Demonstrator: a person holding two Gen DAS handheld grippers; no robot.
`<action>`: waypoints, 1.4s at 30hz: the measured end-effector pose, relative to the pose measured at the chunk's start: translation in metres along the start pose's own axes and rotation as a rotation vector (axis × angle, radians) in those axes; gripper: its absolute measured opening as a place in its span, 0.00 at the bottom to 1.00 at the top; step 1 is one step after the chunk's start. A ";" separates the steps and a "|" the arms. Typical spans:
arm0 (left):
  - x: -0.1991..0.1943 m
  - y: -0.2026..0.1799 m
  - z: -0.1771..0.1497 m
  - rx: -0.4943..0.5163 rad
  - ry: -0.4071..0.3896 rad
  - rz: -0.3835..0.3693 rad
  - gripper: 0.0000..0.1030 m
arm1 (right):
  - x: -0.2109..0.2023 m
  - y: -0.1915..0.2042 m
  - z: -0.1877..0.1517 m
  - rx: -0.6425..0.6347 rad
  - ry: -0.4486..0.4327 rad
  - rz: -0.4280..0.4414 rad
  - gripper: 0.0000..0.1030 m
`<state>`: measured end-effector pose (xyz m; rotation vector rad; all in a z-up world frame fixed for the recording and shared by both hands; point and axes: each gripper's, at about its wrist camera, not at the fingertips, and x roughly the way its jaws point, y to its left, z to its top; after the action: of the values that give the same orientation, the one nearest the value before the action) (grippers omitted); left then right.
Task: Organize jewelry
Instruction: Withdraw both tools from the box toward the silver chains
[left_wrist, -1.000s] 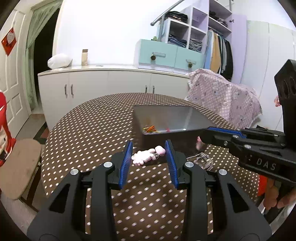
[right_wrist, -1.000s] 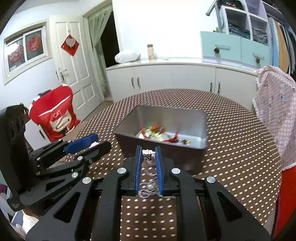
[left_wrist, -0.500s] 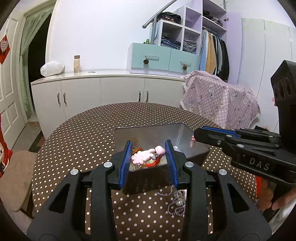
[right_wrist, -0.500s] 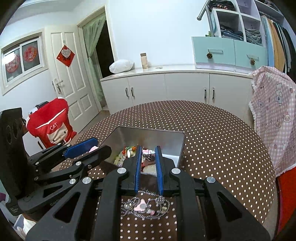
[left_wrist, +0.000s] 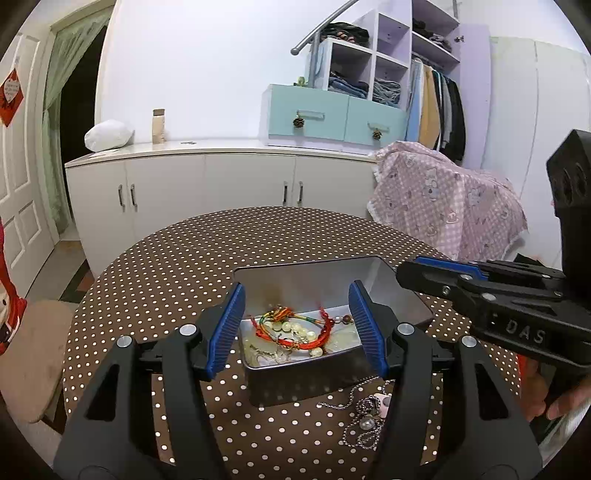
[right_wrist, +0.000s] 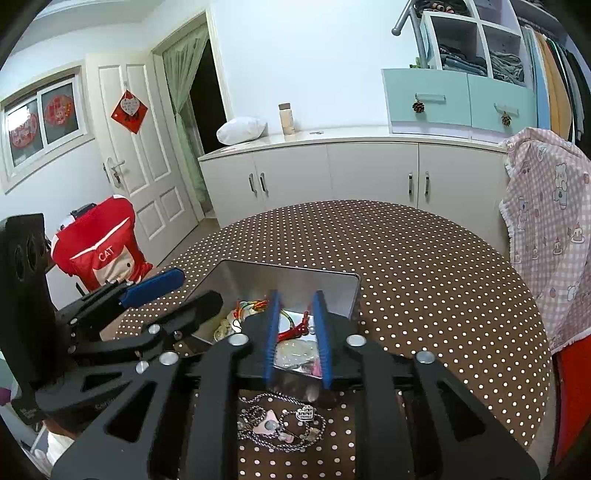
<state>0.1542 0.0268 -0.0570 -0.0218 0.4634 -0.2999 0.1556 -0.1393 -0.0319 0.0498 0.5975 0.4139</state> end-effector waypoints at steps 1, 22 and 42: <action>0.000 0.000 0.000 -0.001 0.001 0.001 0.57 | -0.001 0.000 -0.001 -0.001 0.000 0.001 0.26; -0.007 0.001 0.001 0.004 -0.002 0.016 0.57 | -0.014 -0.004 -0.005 0.018 0.001 -0.011 0.27; -0.031 -0.026 -0.034 0.016 0.070 -0.034 0.58 | -0.044 -0.004 -0.027 0.055 -0.018 -0.036 0.46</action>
<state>0.1056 0.0126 -0.0718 -0.0033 0.5304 -0.3386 0.1095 -0.1622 -0.0310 0.0954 0.5915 0.3620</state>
